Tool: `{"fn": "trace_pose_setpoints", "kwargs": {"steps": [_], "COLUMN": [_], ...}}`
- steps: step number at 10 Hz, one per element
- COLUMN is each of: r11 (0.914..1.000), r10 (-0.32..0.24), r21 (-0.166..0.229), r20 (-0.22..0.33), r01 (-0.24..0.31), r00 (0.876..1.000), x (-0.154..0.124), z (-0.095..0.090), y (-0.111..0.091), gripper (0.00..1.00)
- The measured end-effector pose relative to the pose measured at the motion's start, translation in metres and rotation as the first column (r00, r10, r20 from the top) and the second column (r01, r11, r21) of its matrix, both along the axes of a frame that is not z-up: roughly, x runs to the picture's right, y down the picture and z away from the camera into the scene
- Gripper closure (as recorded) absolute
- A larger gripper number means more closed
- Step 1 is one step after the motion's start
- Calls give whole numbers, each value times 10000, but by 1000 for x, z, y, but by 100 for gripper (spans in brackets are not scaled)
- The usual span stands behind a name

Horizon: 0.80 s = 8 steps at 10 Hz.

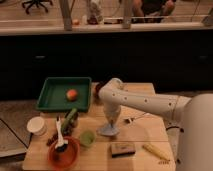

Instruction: Wipe table surface with towel

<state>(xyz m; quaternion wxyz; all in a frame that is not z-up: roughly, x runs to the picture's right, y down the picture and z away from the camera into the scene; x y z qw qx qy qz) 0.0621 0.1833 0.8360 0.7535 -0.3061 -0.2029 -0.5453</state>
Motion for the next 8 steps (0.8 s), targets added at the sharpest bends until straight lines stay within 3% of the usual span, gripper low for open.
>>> {"fn": "trace_pose_setpoints", "kwargs": {"steps": [2, 4, 6, 8], "r11": [9998, 9997, 9996, 9983], "r10": [141, 48, -187, -575], "r21": [140, 235, 238, 196], "r20": [-218, -79, 299, 1061], "r01": [-138, -46, 180, 557], "r00": [9997, 10000, 9994, 9927], "x": [8, -4, -29, -64], "z": [11, 23, 25, 24], "y": [-14, -28, -30, -29], "gripper": [100, 100, 100, 100]}}
